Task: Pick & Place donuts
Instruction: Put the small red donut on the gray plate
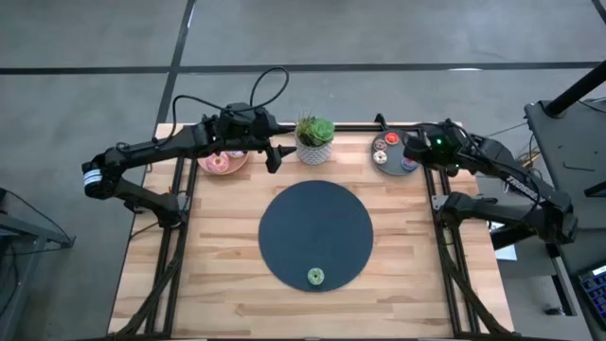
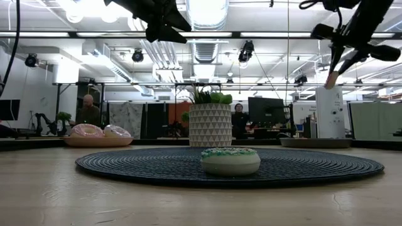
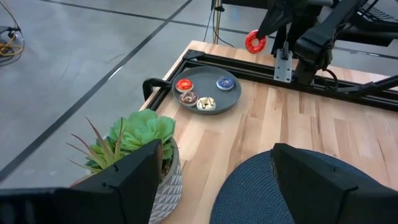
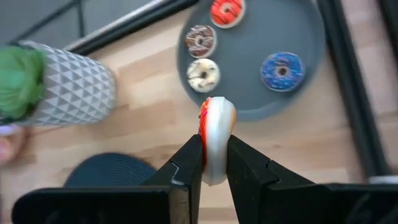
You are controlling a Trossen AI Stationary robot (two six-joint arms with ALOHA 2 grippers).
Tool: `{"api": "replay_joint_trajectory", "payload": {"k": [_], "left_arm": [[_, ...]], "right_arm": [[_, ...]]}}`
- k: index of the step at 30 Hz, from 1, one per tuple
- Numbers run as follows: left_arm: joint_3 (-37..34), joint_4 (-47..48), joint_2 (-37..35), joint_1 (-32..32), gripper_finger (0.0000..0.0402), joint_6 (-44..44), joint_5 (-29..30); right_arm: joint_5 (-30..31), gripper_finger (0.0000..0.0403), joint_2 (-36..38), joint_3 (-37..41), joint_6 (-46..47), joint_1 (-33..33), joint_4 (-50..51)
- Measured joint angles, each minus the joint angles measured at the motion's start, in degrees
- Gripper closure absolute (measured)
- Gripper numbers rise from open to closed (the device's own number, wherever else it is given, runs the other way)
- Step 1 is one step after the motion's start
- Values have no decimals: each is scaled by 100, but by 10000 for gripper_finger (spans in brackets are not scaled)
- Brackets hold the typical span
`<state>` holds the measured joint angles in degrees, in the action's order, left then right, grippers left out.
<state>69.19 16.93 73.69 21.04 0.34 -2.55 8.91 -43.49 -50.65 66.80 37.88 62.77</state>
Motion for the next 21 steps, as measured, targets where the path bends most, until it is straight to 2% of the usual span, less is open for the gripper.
{"api": "replay_joint_trajectory", "payload": {"k": [5,11,21], "left_arm": [[0,-4,0,0,131,22,0],[0,-6,2,13,131,48,0],[-7,-9,4,15,131,48,0]], "right_arm": [[-66,344,386,657,302,-1,-1043],[-145,344,523,1452,653,-1,-1955],[227,344,526,1941,914,1,-2163]]}}
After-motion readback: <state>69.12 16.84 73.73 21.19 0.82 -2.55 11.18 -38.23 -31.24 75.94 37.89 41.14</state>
